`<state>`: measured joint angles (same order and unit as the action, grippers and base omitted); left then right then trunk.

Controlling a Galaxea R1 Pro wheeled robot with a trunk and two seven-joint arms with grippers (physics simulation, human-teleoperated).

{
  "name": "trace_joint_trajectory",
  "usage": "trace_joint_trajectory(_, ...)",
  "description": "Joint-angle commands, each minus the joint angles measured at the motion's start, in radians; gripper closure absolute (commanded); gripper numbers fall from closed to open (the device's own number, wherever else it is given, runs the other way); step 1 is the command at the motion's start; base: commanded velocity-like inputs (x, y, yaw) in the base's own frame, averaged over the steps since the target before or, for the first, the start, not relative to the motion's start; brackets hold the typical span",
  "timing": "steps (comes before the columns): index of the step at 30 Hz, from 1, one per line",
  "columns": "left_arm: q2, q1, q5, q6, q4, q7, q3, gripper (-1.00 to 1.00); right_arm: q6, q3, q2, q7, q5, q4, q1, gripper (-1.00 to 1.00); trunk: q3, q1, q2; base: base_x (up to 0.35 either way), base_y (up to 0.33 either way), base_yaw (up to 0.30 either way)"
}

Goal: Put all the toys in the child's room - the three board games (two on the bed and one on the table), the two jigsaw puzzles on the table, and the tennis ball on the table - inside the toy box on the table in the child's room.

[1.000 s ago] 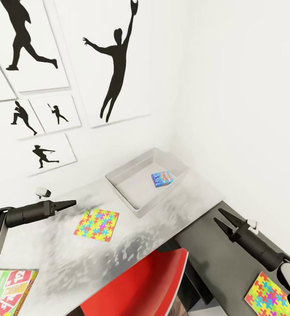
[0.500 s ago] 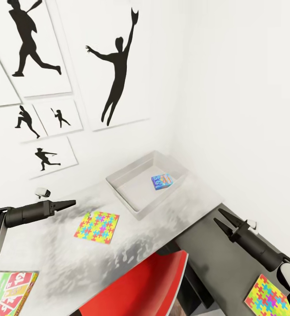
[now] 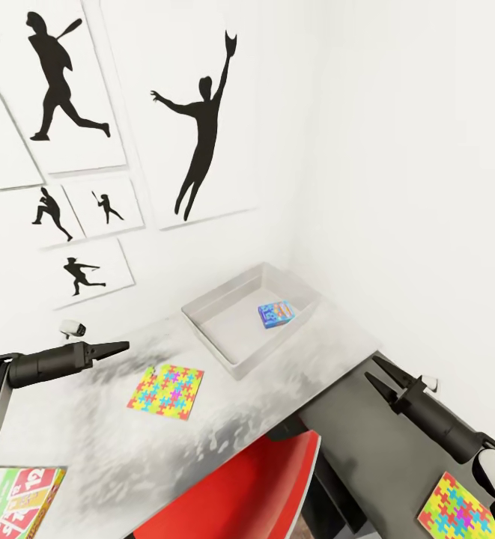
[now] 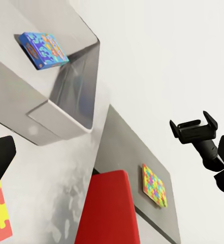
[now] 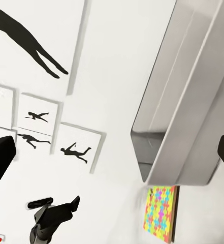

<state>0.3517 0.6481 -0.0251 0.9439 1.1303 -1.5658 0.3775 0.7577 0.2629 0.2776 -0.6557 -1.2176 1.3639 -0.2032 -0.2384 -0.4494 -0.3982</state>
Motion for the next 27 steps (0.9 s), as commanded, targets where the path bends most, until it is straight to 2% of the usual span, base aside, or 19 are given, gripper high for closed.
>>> trace_joint_trajectory(1, 0.000, 0.001, -0.002, 0.010, 0.000, -0.005, 0.000, -1.00, 0.006, 0.001, 0.000, 0.000, -0.003, 0.000, -0.001, -1.00, 0.000, -0.001, -0.002, 0.000, 0.000, 0.000)
trace_joint_trajectory(27, -0.002, 0.001, 0.005, 0.010, 0.000, -0.005, 0.001, -1.00, 0.005, -0.001, -0.001, 0.001, -0.002, 0.001, -0.001, -1.00, 0.043, -0.001, -0.002, 0.000, 0.000, 0.000)
